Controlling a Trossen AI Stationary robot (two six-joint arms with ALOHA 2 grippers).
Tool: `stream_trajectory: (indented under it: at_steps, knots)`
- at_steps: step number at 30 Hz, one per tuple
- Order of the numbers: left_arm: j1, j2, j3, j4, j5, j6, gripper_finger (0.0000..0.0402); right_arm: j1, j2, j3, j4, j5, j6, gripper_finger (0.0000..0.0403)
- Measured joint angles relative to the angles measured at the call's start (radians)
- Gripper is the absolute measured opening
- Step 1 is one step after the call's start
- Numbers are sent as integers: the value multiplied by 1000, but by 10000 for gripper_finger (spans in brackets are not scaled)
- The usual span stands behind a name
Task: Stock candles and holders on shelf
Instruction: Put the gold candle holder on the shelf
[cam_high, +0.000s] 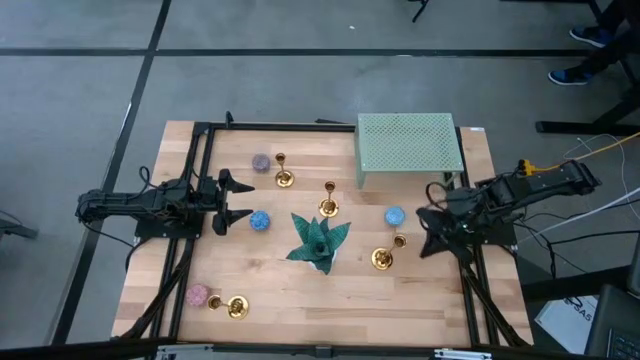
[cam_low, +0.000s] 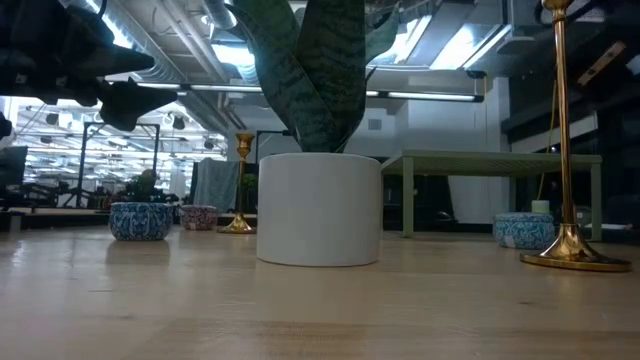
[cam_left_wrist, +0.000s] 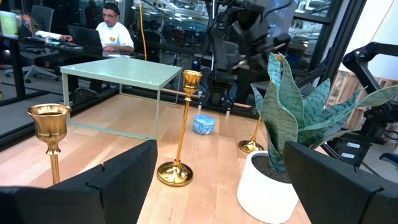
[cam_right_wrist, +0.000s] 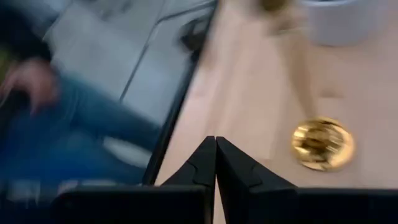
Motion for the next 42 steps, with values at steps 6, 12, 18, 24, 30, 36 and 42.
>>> stream_trajectory:
  at_steps: [6, 12, 18, 24, 30, 36, 42]
  knots:
    - [0, 0, 0, 0, 0, 0, 345, 98, -1, 0, 1, -32, -175, 14]
    - [0, 0, 0, 0, 0, 0, 345, 141, 0, 0, 2, 38, -240, 15]
    - [1, 0, 0, 0, 0, 0, 345, 143, 17, -1, 3, 46, -191, 55]
    - [1, 0, 0, 0, 0, 0, 345, 143, 66, -1, 22, 256, -216, 133]
    - [1, 0, 0, 0, 0, 0, 345, 142, 139, -1, 92, 476, -218, 173]
    - [0, 0, 0, 0, 0, 0, 345, 142, 205, -1, 185, 486, -301, 177]
    - [0, 0, 0, 0, 0, 0, 345, 143, 230, -1, 258, 486, -313, 177]
